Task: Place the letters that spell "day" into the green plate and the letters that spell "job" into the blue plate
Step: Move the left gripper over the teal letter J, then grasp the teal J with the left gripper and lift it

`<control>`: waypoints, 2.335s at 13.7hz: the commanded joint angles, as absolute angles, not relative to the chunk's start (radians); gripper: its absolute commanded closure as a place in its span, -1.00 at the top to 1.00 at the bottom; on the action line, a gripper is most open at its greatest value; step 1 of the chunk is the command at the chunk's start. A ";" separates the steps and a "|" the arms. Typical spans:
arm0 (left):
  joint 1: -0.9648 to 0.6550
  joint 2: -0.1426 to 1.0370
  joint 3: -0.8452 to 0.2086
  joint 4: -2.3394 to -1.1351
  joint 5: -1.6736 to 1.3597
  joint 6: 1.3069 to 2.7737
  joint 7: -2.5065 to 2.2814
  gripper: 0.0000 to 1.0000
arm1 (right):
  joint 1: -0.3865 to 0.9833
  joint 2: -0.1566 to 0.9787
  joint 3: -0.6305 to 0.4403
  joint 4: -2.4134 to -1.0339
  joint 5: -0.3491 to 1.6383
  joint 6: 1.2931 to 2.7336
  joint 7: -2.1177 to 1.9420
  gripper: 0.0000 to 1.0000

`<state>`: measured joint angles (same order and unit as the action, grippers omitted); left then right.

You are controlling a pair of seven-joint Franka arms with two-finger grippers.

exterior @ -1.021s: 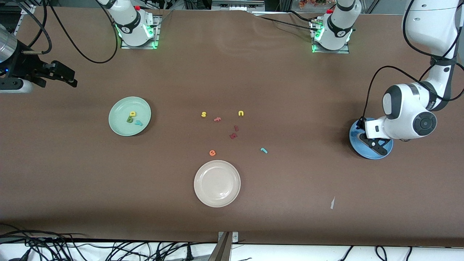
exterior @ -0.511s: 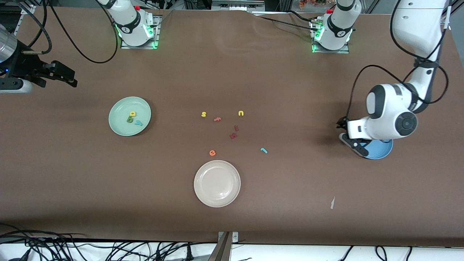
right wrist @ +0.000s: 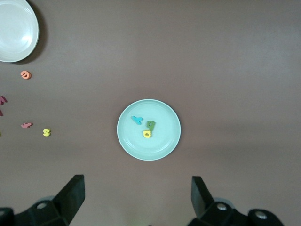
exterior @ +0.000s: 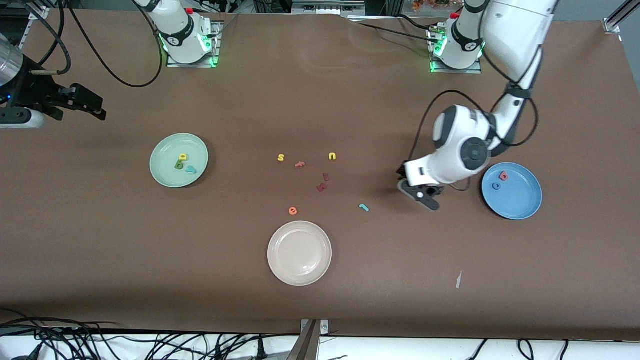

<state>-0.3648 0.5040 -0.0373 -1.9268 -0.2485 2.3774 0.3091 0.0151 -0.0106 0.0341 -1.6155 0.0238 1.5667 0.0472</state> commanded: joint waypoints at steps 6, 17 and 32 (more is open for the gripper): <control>-0.469 0.630 -0.046 -1.780 -0.307 2.510 0.230 0.35 | 0.025 -0.021 0.026 -1.615 0.021 1.559 0.054 1.00; -0.506 0.696 -0.031 -1.734 -0.241 2.591 0.235 0.33 | 0.025 -0.021 0.026 -1.615 0.021 1.557 0.054 1.00; -0.525 0.773 -0.012 -1.658 -0.192 2.620 0.216 0.31 | 0.025 -0.020 0.025 -1.615 0.021 1.555 0.054 1.00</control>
<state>-0.5079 0.7525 -0.0259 -1.6809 -0.2144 2.6031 0.2273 0.0152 -0.0106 0.0334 -1.6155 0.0238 1.5666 0.0472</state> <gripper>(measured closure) 0.344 0.000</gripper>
